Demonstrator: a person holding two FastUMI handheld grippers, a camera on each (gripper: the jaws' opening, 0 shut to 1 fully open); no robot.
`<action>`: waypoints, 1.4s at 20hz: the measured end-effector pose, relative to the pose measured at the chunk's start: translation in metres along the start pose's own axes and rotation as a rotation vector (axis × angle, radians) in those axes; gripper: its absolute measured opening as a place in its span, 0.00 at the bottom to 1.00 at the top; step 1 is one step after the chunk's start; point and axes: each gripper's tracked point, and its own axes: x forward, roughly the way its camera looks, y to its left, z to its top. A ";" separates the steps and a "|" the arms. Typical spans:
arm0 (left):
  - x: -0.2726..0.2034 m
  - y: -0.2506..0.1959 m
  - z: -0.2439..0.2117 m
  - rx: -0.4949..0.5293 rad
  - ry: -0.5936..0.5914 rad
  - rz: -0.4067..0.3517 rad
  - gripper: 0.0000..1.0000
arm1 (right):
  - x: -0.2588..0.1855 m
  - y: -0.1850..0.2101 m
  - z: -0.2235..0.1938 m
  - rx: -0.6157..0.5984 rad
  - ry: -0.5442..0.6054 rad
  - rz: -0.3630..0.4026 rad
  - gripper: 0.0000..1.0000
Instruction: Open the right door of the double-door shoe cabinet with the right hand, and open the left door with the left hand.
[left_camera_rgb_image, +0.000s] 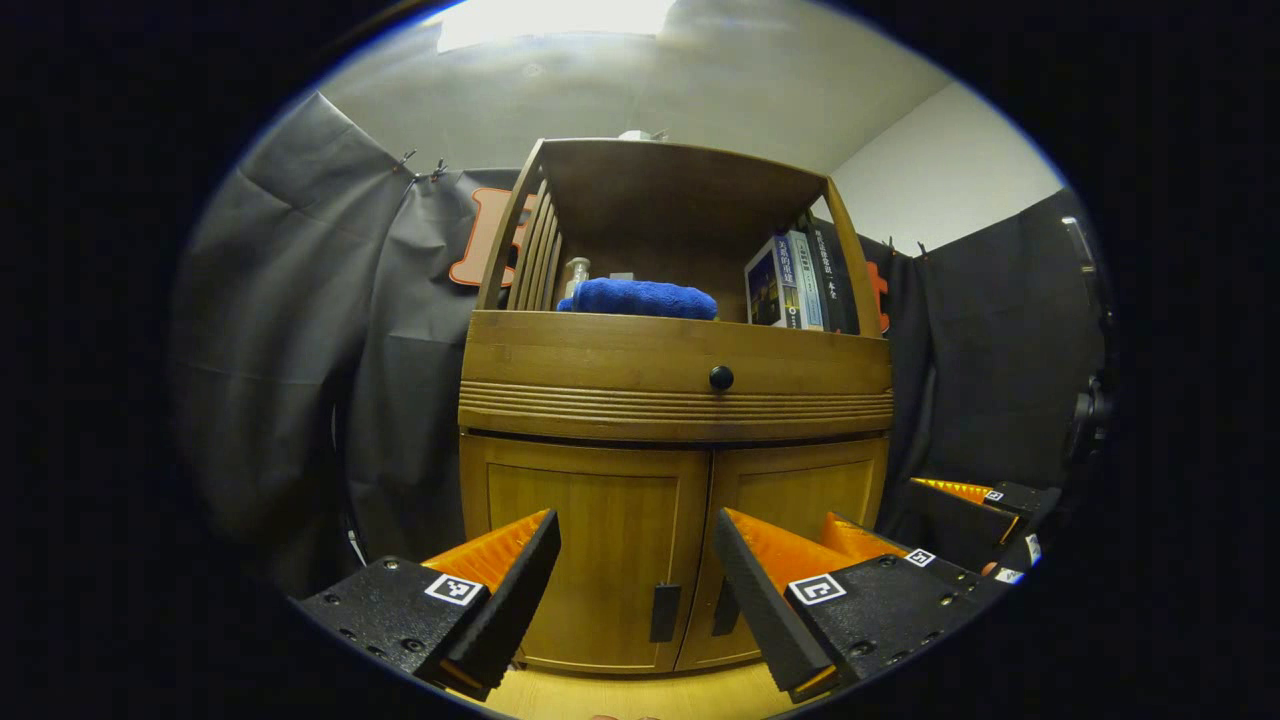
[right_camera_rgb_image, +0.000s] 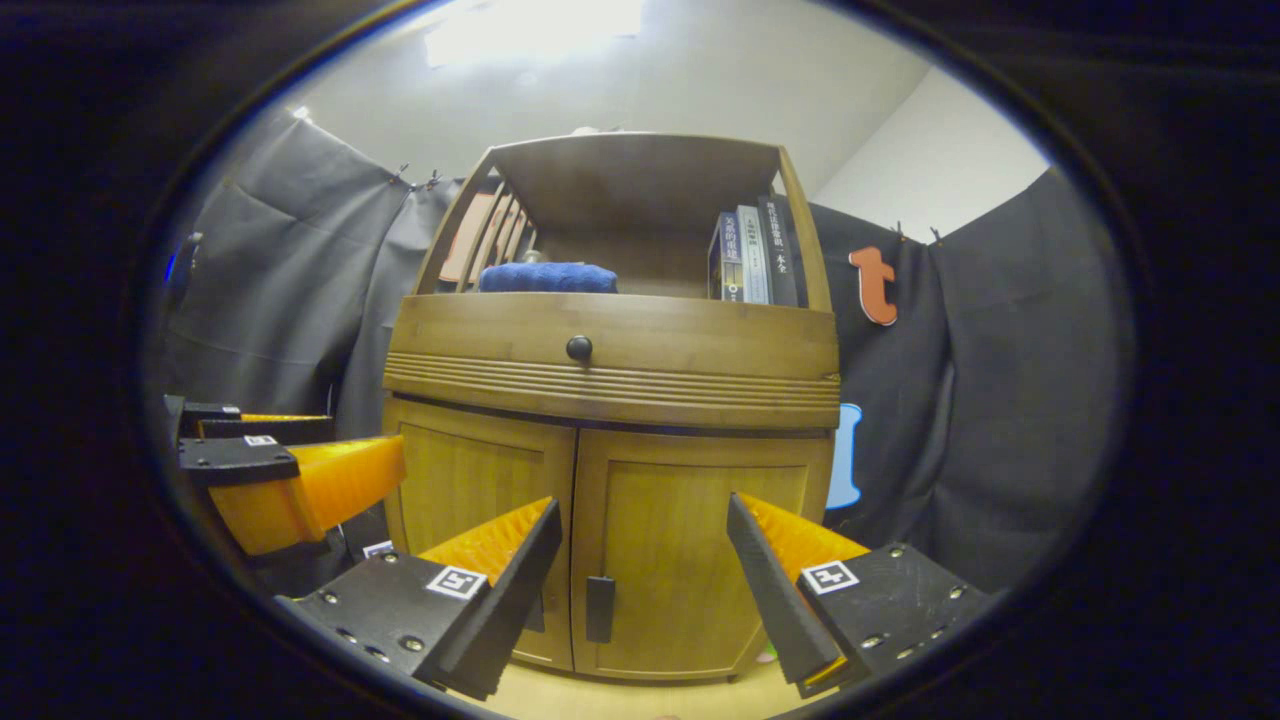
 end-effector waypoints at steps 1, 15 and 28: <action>0.000 0.002 -0.001 0.002 -0.001 0.007 0.95 | 0.002 0.001 -0.004 0.001 0.005 0.002 0.99; -0.049 0.111 0.007 0.139 0.008 0.309 0.95 | 0.086 0.045 -0.129 -0.007 0.259 0.080 0.96; -0.073 0.169 0.003 0.135 0.042 0.476 0.92 | 0.112 0.040 -0.184 0.063 0.417 -0.004 0.30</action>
